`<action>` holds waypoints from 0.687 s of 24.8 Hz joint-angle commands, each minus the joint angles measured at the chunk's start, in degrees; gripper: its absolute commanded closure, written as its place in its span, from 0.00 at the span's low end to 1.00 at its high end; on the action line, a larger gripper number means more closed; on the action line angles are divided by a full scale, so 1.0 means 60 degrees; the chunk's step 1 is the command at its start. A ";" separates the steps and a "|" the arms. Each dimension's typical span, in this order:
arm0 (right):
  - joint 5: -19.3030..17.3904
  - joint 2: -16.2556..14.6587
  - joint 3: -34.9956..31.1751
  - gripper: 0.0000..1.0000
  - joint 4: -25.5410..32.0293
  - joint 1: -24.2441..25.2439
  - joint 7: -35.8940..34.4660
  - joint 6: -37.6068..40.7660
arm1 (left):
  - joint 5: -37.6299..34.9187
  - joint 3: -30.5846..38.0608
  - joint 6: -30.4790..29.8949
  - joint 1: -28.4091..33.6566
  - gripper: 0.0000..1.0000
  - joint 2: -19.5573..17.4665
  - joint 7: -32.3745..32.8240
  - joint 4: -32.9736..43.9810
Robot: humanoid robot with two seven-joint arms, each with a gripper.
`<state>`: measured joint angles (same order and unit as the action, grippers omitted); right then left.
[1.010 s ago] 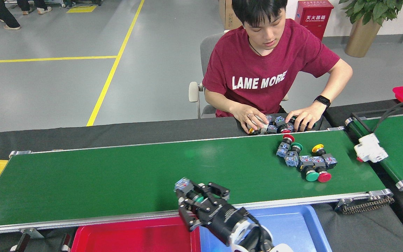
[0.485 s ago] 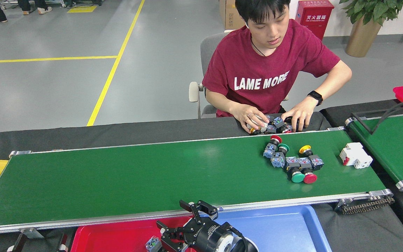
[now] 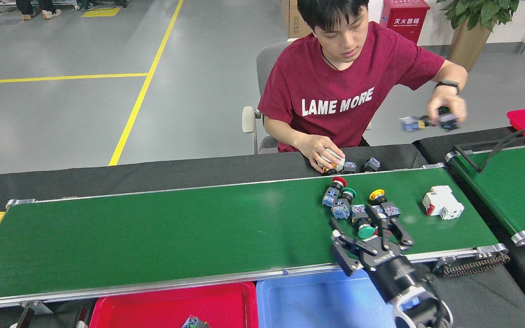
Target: Pick switch part from conveyor to tray
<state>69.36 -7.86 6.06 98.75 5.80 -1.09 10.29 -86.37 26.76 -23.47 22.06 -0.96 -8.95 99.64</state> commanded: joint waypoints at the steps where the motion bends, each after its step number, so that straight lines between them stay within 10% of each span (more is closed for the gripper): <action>1: -0.0018 -0.0038 -0.0234 0.04 0.0402 0.0483 0.0020 -0.0002 | 0.0011 0.0038 -0.0058 0.0015 0.00 -0.0030 -0.0031 0.0077; 9: 0.0070 0.0694 -0.0351 0.03 0.0432 0.1216 0.0049 -0.0235 | 0.0011 0.0023 -0.0058 0.0059 0.00 -0.0074 -0.0046 0.0048; 17: 0.2209 0.1558 0.1158 0.03 -0.0975 -0.0659 0.1397 -0.2755 | -0.0004 -0.0079 -0.0072 -0.0073 0.00 -0.0088 -0.0046 -0.0011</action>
<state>81.95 1.19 12.15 93.55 3.16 5.53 -2.84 -86.38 26.20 -23.85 21.97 -1.02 -8.93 99.21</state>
